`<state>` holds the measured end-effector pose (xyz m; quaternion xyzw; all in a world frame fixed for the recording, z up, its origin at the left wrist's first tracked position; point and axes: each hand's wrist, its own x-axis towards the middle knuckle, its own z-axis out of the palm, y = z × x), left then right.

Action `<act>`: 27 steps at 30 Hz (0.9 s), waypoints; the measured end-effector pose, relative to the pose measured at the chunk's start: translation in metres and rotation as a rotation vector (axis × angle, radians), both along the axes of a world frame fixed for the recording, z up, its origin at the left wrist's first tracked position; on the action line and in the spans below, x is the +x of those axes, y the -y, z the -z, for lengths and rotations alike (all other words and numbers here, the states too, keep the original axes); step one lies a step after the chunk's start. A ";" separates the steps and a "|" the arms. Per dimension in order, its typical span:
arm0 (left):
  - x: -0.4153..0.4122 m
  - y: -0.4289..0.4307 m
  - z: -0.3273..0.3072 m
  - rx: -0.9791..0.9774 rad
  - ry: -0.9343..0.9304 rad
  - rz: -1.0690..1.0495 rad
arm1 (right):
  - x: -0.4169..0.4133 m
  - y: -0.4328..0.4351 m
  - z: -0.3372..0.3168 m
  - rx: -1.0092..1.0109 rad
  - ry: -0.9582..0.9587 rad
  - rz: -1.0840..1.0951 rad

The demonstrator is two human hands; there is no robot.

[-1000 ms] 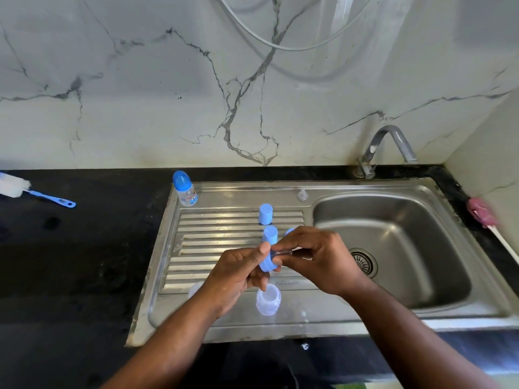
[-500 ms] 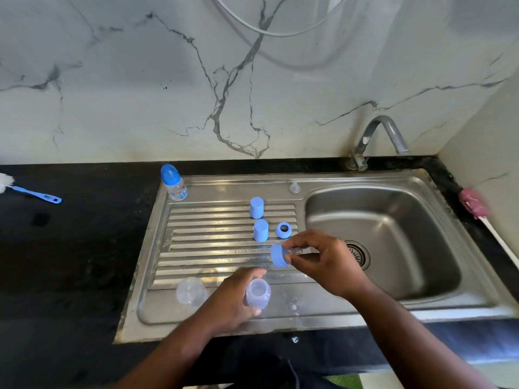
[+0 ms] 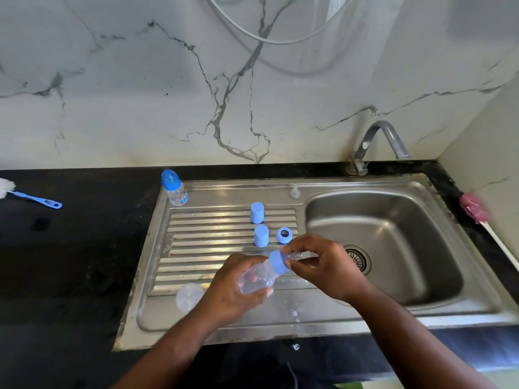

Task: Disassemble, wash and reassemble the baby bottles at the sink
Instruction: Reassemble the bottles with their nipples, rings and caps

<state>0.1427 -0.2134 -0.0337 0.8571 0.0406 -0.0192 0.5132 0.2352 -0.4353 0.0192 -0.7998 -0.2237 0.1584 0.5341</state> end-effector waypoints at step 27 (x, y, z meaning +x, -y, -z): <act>-0.012 -0.044 -0.021 0.080 0.128 0.078 | -0.021 -0.047 0.003 -0.213 0.003 -0.179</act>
